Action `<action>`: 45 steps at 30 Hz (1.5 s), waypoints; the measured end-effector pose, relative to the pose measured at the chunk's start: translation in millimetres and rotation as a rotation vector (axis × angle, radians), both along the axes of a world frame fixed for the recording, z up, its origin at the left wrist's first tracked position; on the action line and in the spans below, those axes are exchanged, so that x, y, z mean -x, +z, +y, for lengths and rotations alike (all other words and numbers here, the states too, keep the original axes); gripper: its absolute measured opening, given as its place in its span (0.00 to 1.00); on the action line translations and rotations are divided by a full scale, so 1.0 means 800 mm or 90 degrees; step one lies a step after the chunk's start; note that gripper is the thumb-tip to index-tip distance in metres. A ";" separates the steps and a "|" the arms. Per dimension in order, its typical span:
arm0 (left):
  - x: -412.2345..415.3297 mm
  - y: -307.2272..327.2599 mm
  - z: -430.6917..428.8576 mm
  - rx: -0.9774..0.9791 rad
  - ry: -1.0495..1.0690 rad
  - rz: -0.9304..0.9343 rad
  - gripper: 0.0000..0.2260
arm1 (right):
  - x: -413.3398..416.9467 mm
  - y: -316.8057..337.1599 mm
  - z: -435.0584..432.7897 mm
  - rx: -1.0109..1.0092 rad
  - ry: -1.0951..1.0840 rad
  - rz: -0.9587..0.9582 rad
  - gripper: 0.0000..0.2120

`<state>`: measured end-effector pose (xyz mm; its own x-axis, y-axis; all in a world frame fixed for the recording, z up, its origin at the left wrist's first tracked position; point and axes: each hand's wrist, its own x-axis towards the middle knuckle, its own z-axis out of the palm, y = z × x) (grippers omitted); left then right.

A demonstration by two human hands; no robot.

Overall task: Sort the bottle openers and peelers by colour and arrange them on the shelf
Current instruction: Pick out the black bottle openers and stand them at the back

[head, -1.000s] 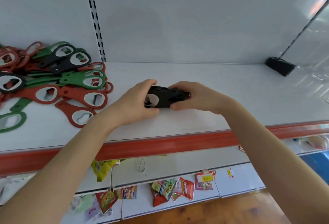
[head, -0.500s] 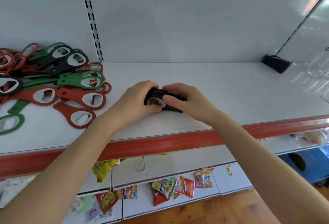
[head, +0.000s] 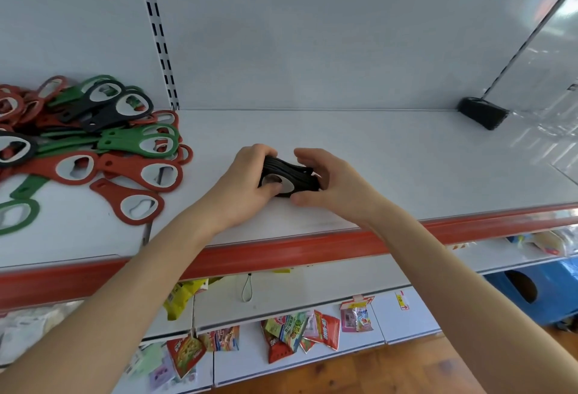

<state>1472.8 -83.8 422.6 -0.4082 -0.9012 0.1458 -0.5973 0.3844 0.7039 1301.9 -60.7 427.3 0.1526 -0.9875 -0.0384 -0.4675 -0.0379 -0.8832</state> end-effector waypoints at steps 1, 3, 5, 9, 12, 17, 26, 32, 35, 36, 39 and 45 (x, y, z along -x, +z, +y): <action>0.000 -0.001 0.001 0.003 -0.002 -0.006 0.21 | 0.005 0.001 0.000 -0.008 0.007 0.010 0.33; 0.001 -0.002 0.003 -0.013 -0.004 -0.005 0.24 | 0.011 0.001 -0.001 -0.016 0.005 0.021 0.33; 0.006 -0.001 0.006 -0.036 0.003 0.007 0.27 | 0.009 0.001 -0.001 -0.015 -0.012 -0.002 0.32; 0.011 0.002 0.005 -0.027 0.035 0.026 0.29 | -0.003 -0.001 0.001 0.018 -0.048 -0.051 0.30; 0.007 -0.001 0.006 -0.021 0.016 -0.004 0.27 | 0.004 -0.002 0.000 0.010 -0.035 -0.038 0.29; 0.008 -0.006 0.008 0.015 0.023 -0.018 0.22 | 0.011 -0.002 -0.002 0.028 -0.039 0.029 0.24; 0.019 -0.004 0.016 0.009 0.047 -0.007 0.21 | 0.012 -0.004 -0.001 0.008 -0.056 0.033 0.26; 0.021 0.000 0.012 0.013 0.058 0.024 0.17 | -0.001 -0.007 -0.005 0.064 -0.085 0.044 0.25; 0.013 -0.003 0.007 0.021 0.038 -0.014 0.16 | 0.006 -0.006 -0.008 0.063 -0.035 0.088 0.23; 0.011 -0.004 0.006 0.023 0.028 -0.039 0.18 | 0.008 -0.006 -0.008 0.062 -0.016 0.106 0.23; 0.007 -0.008 0.005 0.055 0.025 -0.122 0.21 | 0.017 -0.005 -0.011 0.054 0.013 0.121 0.22; -0.001 0.000 0.000 0.105 0.012 -0.168 0.17 | 0.024 0.009 -0.017 0.067 0.066 0.238 0.23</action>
